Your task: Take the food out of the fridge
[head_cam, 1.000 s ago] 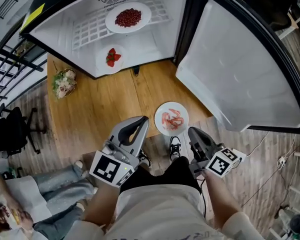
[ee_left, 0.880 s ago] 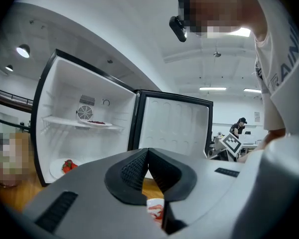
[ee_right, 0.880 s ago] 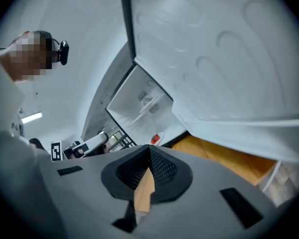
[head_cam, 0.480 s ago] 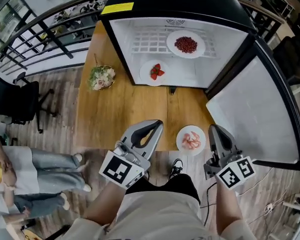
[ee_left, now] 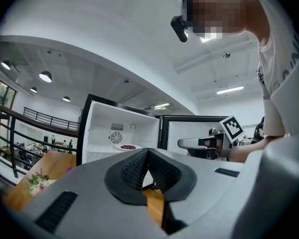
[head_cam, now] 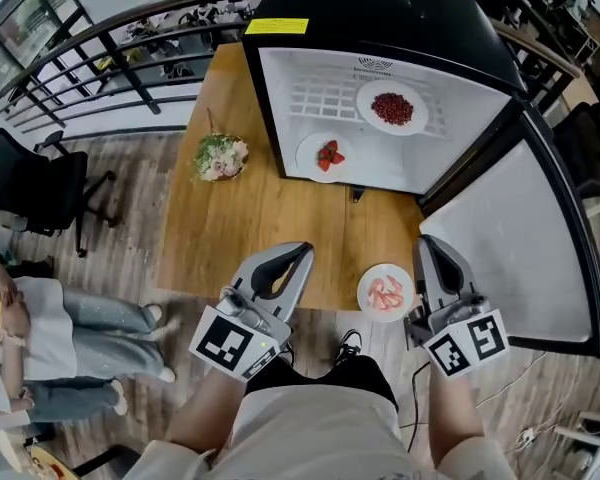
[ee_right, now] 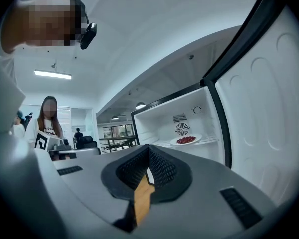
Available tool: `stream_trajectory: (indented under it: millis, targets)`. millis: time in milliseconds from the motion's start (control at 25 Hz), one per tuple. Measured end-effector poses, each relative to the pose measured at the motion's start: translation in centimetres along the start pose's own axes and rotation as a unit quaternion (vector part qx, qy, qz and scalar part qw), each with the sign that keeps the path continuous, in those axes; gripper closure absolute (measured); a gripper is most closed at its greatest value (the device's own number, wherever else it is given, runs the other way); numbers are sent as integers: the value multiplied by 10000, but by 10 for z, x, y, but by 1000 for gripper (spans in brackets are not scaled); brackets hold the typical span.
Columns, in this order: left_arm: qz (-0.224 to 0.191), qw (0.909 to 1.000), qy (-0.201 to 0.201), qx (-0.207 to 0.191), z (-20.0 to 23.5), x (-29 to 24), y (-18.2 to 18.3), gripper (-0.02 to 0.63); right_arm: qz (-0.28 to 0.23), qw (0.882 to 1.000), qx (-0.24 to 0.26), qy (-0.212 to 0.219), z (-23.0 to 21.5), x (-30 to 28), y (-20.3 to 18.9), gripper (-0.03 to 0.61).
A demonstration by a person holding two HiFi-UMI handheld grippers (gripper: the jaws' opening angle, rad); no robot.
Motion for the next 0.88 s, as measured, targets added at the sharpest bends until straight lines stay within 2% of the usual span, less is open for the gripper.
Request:
stream_trajectory:
  millis: [240, 520, 760, 880]
  targets:
    - [-197, 9998, 61, 20, 1, 1, 8, 606, 77, 10000, -44, -11, -1, -1, -2, 558]
    - [-147, 9999, 74, -49, 2, 0, 7, 606, 90, 9995, -309, -48, -7, -5, -5, 558]
    - [-92, 9999, 115, -49, 7, 4, 4, 606, -42, 9957, -920, -112, -11, -34, -2, 555]
    - [-50, 9999, 155, -28, 12, 5, 0, 606, -71, 9892, -1461, -78, -16, -63, 1, 554]
Point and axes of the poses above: the fingertips, and each gripper's own axes: x backward along the fingers, z to its left, y out of its top, the point moved 1 cm from there along x, backward along the fingers, and after that the axes turned 9 degrees about -x, right-handed, at the moved point
